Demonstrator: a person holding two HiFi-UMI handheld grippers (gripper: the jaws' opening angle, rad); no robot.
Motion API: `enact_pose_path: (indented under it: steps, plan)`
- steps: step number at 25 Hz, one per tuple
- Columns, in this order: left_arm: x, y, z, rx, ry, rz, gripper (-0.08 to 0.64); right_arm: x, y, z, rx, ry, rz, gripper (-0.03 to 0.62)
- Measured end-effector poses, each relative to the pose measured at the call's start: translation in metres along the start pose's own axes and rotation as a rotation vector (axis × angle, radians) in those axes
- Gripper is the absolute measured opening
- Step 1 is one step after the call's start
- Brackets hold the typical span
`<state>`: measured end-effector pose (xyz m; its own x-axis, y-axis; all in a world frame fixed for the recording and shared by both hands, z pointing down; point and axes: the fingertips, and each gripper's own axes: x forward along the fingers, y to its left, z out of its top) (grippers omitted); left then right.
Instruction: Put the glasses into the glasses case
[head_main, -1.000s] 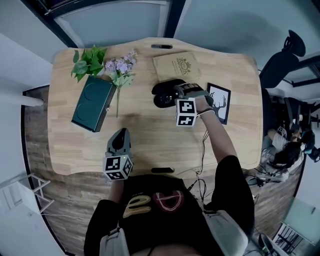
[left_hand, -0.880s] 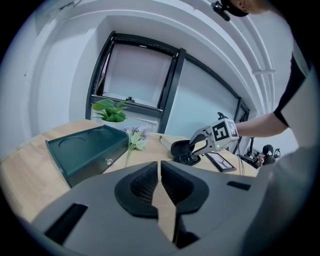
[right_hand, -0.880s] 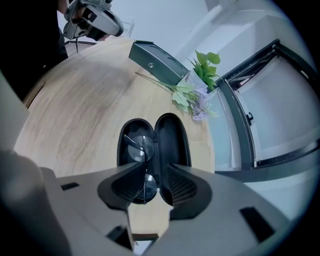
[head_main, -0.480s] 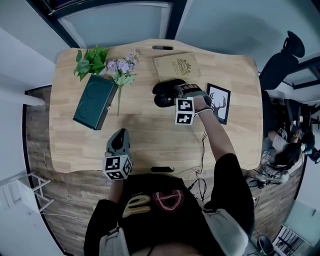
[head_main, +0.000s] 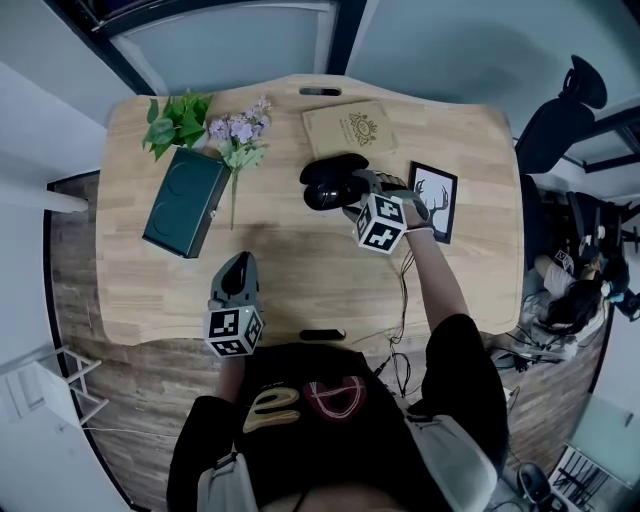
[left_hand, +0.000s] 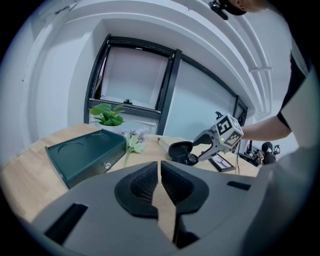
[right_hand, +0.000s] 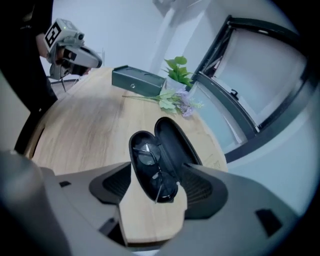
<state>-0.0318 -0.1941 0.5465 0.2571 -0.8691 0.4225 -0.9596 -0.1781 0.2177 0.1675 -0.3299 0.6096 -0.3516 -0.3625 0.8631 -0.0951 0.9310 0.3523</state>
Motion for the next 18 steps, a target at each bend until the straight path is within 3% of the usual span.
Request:
enact_pose_path:
  steps: [8, 13, 18]
  plan:
    - [-0.003, -0.021, 0.006, 0.025, -0.017, -0.046, 0.031, -0.049, 0.016, -0.006, 0.247, -0.124, -0.12, 0.305]
    - [-0.011, -0.038, 0.016, 0.042, -0.05, -0.08, 0.032, -0.089, 0.031, 0.008, 0.34, -0.233, -0.21, 0.304]
    - [-0.022, -0.062, 0.028, 0.055, -0.098, -0.121, 0.032, -0.117, 0.057, 0.021, 0.378, -0.3, -0.236, 0.304]
